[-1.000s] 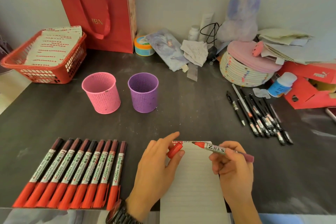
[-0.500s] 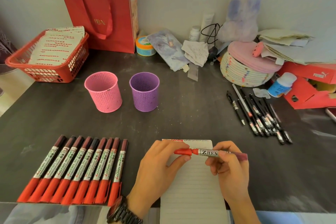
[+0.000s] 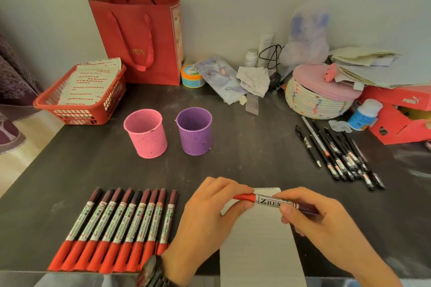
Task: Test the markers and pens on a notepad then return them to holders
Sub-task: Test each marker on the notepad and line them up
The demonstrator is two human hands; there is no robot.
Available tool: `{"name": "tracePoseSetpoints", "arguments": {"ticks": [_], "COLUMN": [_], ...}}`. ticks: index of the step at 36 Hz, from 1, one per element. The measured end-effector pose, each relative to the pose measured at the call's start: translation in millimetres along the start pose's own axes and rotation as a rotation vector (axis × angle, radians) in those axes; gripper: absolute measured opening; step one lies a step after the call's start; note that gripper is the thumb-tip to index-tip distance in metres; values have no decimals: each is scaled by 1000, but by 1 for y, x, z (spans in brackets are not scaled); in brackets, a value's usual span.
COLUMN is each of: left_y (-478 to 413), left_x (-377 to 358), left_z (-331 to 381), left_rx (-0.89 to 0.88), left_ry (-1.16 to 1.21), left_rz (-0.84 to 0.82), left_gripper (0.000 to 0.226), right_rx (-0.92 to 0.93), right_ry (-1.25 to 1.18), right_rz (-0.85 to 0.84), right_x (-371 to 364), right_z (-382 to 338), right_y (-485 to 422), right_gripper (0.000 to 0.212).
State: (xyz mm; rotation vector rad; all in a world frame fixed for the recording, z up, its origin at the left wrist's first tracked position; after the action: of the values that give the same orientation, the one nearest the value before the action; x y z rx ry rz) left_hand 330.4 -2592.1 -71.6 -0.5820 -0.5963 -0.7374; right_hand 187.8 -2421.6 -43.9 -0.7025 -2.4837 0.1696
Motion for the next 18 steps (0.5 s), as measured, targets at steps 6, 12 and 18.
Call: {"name": "tracePoseSetpoints", "arguments": {"ticks": [6, 12, 18], "left_y": [-9, -23, -22], "left_x": [29, 45, 38], "left_z": [17, 31, 28], "left_rx": [113, 416, 648], "left_ry": [544, 1450, 1740], "left_rz": [-149, -70, -2], "left_gripper": [42, 26, 44], "right_rx": [-5, -205, -340], "right_ry": [-209, -500, -441], "right_rz": [187, 275, 392], "right_x": [-16, -74, -112], "right_z": [-20, -32, -41], "right_y": [-2, 5, 16], "right_gripper": [28, 21, 22]}}
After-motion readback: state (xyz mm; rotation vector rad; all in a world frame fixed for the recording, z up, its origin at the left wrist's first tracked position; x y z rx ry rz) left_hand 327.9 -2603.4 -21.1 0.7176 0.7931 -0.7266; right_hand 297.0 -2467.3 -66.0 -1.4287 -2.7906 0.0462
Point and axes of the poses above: each hand's wrist, its own y-axis away from the middle knuckle, its own x-axis out of the back of the hand, z = x × y, the point moved 2 cm from there along -y, towards the middle knuckle, and after that the axes turned 15 degrees about x, right-handed, at the moved point
